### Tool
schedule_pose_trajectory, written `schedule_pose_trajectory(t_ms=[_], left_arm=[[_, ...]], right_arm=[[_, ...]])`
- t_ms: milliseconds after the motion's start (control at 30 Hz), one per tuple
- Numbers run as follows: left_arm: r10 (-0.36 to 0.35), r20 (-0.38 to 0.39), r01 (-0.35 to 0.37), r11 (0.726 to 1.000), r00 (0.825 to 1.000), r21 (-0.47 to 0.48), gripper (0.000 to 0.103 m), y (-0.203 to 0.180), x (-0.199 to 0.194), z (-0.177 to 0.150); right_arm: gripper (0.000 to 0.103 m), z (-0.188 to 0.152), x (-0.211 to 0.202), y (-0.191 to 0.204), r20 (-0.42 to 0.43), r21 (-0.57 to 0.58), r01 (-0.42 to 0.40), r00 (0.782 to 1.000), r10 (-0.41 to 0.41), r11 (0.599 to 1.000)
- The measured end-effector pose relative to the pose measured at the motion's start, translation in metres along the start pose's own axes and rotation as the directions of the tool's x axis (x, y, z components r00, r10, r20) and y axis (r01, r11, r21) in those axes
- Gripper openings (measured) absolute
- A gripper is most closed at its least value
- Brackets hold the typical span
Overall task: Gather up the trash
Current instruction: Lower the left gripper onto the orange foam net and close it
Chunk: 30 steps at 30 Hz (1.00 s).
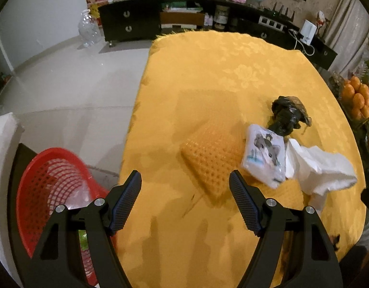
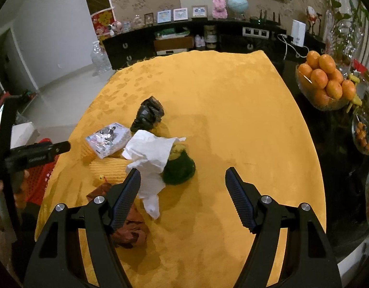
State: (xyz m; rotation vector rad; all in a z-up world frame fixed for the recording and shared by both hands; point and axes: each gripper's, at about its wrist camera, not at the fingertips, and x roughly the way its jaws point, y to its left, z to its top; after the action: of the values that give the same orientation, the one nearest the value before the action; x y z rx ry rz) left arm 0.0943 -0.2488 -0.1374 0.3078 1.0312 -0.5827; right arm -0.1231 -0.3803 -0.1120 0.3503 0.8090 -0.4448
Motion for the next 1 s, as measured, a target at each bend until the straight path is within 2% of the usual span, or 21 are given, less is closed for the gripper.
schedule_pose_trajectory(t_ms=[200, 433, 467, 533, 567, 733, 833, 1000], left_arm=[[0.002, -0.038, -0.001, 1.0, 0.999, 0.031, 0.073, -0.013, 0.028, 0.011], [-0.006, -0.029, 0.008, 0.998, 1.0, 0.063, 0.072, -0.027, 0.037, 0.017], [-0.006, -0.027, 0.008, 0.997, 1.0, 0.072, 0.069, -0.029, 0.039, 0.017], [-0.023, -0.038, 0.026, 0.996, 0.999, 0.081, 0.049, -0.032, 0.043, 0.017], [-0.026, -0.034, 0.029, 0.996, 0.999, 0.08, 0.048, -0.033, 0.043, 0.018], [-0.029, -0.011, 0.03, 0.994, 1.0, 0.105, 0.03, -0.041, 0.041, 0.015], [-0.044, -0.006, 0.044, 0.993, 0.999, 0.106, 0.024, -0.041, 0.039, 0.011], [-0.062, -0.002, 0.062, 0.994, 0.998, 0.09, 0.022, -0.034, 0.028, 0.003]], right_arm=[[0.071, 0.0, 0.008, -0.007, -0.012, 0.016, 0.009, 1.0, -0.009, 1.0], [0.071, 0.0, 0.016, -0.016, -0.027, 0.03, 0.012, 1.0, -0.011, 0.999], [0.071, 0.0, 0.016, -0.016, -0.026, 0.031, 0.01, 1.0, -0.01, 0.999], [0.071, 0.0, 0.016, -0.015, -0.024, 0.03, 0.007, 1.0, -0.007, 1.0], [0.071, -0.001, 0.016, -0.014, -0.024, 0.03, 0.006, 1.0, -0.005, 1.0], [0.071, -0.002, 0.015, -0.013, -0.021, 0.026, 0.004, 1.0, -0.004, 1.0], [0.071, 0.0, 0.014, -0.012, -0.017, 0.025, 0.001, 1.0, 0.0, 1.0], [0.07, 0.003, 0.012, -0.004, -0.005, 0.001, -0.011, 1.0, 0.011, 1.0]])
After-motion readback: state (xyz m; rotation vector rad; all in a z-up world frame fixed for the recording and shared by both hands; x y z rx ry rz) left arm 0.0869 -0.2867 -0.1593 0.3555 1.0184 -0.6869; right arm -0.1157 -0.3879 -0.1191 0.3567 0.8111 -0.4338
